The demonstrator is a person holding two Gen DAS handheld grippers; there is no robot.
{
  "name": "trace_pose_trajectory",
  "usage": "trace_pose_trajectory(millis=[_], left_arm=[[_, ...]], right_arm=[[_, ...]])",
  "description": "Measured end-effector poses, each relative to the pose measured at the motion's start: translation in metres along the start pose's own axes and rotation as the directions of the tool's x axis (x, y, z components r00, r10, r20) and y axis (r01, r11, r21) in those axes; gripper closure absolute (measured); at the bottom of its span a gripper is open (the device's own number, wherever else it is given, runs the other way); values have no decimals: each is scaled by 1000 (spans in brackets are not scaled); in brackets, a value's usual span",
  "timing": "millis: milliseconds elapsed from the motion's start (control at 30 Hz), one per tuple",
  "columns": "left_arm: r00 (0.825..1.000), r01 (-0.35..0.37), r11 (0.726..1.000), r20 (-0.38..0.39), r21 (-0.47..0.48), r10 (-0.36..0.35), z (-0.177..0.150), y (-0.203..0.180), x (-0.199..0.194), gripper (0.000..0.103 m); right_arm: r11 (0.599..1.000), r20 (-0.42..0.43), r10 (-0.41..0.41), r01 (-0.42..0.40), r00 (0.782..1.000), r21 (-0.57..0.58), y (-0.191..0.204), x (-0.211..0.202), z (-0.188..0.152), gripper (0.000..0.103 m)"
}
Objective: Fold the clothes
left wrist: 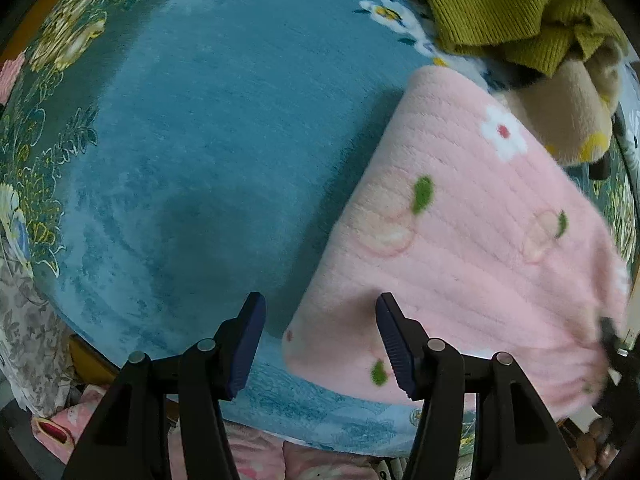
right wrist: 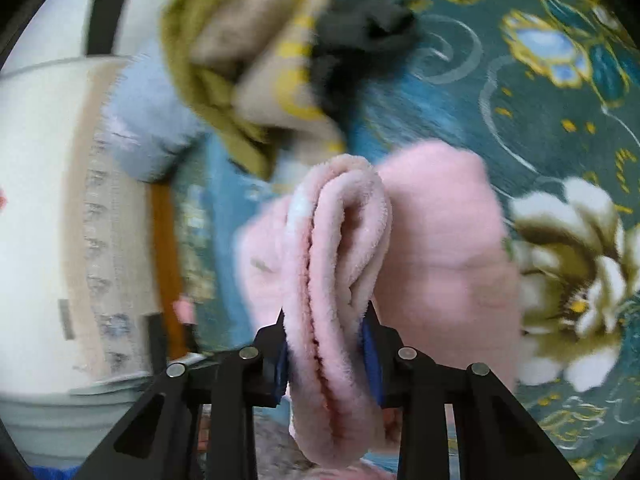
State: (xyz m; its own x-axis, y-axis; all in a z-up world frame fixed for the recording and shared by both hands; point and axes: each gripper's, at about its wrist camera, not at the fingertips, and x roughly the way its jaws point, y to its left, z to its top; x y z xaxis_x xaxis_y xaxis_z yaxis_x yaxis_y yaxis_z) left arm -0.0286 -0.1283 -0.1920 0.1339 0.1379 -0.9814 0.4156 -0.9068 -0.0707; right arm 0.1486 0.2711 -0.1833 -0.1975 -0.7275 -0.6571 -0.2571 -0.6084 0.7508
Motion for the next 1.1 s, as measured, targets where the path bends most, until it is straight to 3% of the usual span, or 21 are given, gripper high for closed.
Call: trace_pose_trajectory(millis=[167,300,400,533,667,833,933,1100], left_arm=[[1000,19,1000,15,4,-19,2,5,-7,45],[999,27,999,25,26,-28,2,4,-13,45],[999,36,998,38,43,-37,4,1,-19,45],[997,12,991,72,134,-22,6,-14,-25,45],[997,5,982,73,189,-19,7,-25,-25,45],[997,21,980,66,197,-35,7,-24,-25,45],[997,13,981,67,194,-27,10,-18,-26,45],[995,-1,982,103,191,-19,16,-11,-34,45]], right_arm=[[998,84,43,-47,996,51,-22,-24,-6,71],[980,36,-78,70,996,188,-72,-15,-15,71],[982,52,-71,60,996,180,-72,-17,-17,71],[988,89,-56,42,994,150,-64,-22,-16,71],[977,62,-115,101,991,186,-76,-19,-11,71],[977,61,-127,115,990,178,-73,-23,-10,65],[974,86,-176,161,981,158,-67,-31,-9,65],[955,167,-293,280,941,95,-43,-59,-12,65]])
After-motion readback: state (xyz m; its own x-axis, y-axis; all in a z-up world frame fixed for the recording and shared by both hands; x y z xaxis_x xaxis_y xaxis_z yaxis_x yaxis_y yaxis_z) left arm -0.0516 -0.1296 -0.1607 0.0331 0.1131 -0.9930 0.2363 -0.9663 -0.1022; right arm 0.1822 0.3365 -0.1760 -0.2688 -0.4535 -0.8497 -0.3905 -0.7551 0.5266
